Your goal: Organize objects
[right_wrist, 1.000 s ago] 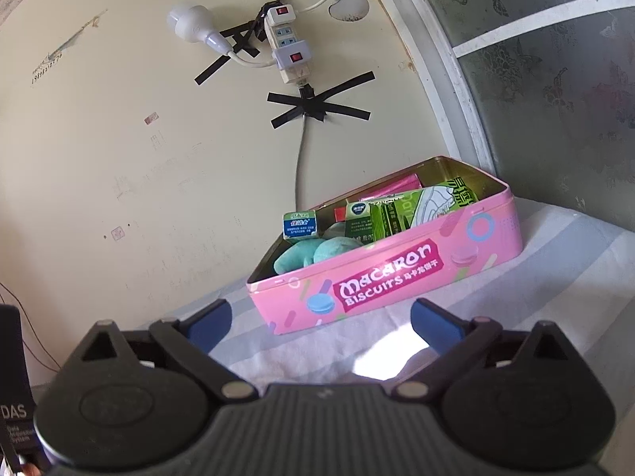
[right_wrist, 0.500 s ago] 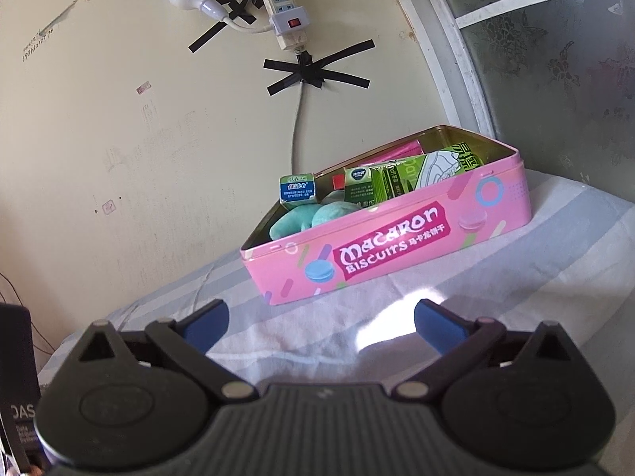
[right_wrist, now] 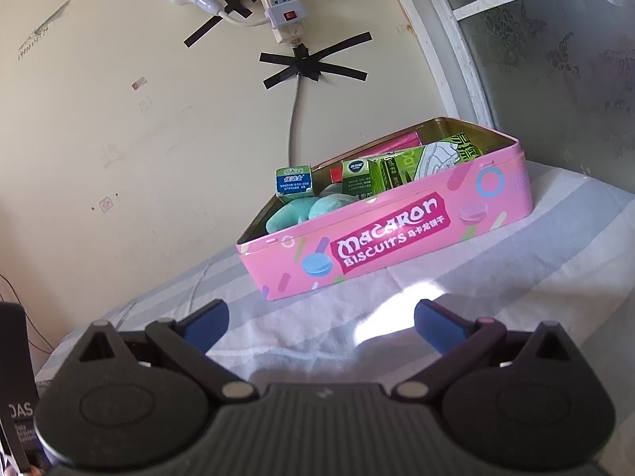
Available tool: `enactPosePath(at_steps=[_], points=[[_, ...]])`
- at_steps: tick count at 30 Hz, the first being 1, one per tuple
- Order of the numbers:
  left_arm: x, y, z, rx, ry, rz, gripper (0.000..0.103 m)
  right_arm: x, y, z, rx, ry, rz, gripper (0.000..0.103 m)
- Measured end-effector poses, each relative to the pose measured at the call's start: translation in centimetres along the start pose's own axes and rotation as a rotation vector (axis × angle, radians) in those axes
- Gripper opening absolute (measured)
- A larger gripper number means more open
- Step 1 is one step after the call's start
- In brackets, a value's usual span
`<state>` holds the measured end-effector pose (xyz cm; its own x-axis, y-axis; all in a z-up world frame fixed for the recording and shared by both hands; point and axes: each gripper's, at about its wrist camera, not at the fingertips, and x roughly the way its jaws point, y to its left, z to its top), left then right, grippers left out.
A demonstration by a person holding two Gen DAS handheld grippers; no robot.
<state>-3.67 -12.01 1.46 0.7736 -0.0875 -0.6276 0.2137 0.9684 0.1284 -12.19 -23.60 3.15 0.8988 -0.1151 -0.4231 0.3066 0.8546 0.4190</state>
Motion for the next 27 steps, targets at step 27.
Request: enactPosePath(at_steps=[27], points=[[0.08, -0.19, 0.03, 0.007, 0.026, 0.021, 0.103, 0.04, -0.48, -0.02, 0.024, 0.005, 0.002, 0.103]])
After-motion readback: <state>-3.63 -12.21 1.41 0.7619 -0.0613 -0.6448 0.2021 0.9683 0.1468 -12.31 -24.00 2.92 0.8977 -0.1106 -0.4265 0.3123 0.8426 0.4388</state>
